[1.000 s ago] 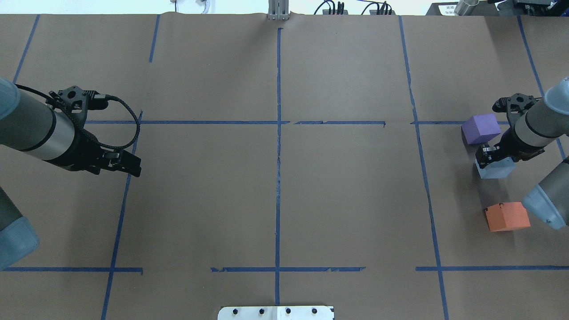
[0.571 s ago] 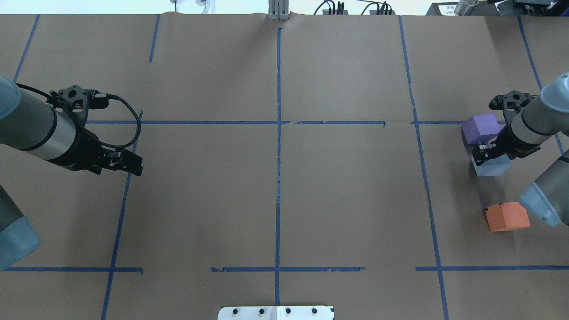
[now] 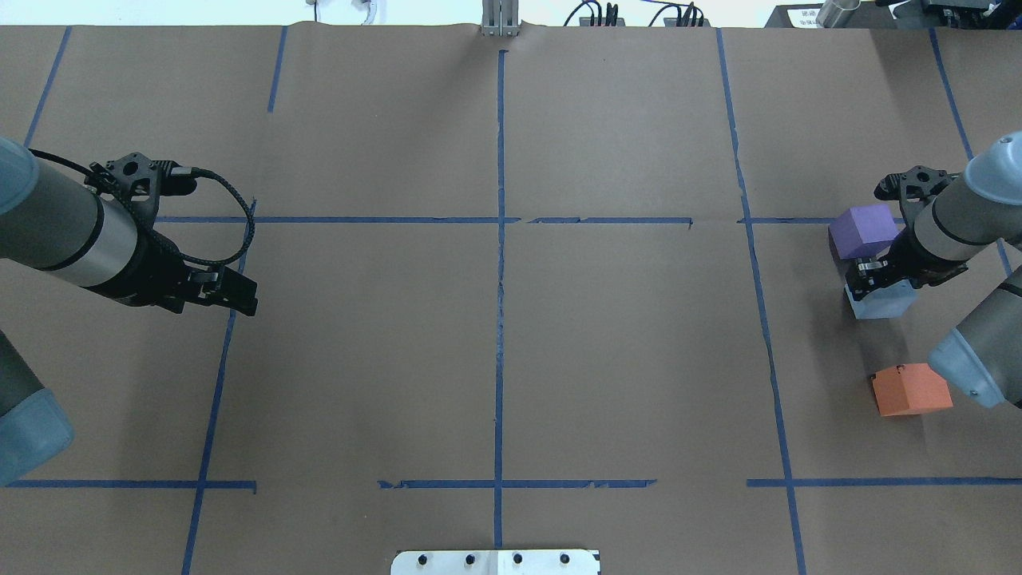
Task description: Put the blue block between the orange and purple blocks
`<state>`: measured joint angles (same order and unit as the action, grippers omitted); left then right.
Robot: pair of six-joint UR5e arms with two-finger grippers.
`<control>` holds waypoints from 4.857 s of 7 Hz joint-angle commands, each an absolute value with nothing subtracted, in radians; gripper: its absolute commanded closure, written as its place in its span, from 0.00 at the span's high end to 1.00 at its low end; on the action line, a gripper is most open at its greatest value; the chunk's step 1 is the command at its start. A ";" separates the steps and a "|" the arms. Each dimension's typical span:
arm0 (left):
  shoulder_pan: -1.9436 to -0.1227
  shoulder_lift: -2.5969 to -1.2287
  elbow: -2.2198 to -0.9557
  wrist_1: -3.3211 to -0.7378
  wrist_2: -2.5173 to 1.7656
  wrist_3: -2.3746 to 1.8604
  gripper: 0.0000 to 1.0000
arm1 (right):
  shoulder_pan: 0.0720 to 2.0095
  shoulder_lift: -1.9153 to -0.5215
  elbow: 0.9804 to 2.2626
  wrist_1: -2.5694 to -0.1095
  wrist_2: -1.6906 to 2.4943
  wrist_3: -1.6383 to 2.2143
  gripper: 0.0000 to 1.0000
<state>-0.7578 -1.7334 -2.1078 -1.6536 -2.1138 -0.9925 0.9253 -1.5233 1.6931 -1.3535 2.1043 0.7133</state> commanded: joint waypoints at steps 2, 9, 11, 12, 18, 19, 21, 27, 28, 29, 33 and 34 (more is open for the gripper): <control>-0.758 -1.733 -2.108 -1.654 -2.114 -0.992 1.00 | 0.926 -1.525 1.712 -1.351 2.103 0.710 1.00; -1.024 -1.531 -2.054 -1.644 -2.132 -0.381 1.00 | 1.502 -1.707 1.720 -1.365 2.322 0.132 1.00; -1.293 -1.513 -1.838 -1.644 -2.328 0.015 1.00 | 1.586 -1.715 1.671 -1.370 2.405 0.000 1.00; -1.456 -1.516 -1.718 -1.646 -2.341 0.219 1.00 | 1.588 -1.727 1.680 -1.368 2.405 -0.011 1.00; -1.503 -1.578 -1.667 -1.530 -2.367 0.227 1.00 | 1.542 -1.729 1.706 -1.367 2.396 -0.011 1.00; -1.505 -1.572 -1.686 -1.525 -2.371 0.221 1.00 | 1.537 -1.721 1.700 -1.367 2.398 -0.009 1.00; -1.505 -1.548 -1.701 -1.523 -2.368 0.212 1.00 | 1.526 -1.723 1.698 -1.367 2.398 -0.009 1.00; -1.502 -1.526 -1.680 -1.545 -2.375 0.187 1.00 | 1.491 -1.712 1.700 -1.361 2.405 0.003 1.00; -1.500 -1.525 -1.674 -1.540 -2.362 0.190 1.00 | 1.491 -1.712 1.701 -1.361 2.407 0.005 1.00; -1.502 -1.525 -1.672 -1.545 -2.368 0.193 1.00 | 1.490 -1.712 1.701 -1.359 2.405 0.005 1.00; -1.499 -1.514 -1.687 -1.545 -2.372 0.193 1.00 | 1.486 -1.717 1.703 -1.358 2.407 0.005 1.00; -1.499 -1.514 -1.690 -1.543 -2.373 0.193 1.00 | 1.486 -1.720 1.701 -1.356 2.405 0.003 1.00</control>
<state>-1.4992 -1.5146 -1.6870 -1.5447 -2.3718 0.1933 1.4871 -1.7165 1.7016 -1.3573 2.4063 0.0043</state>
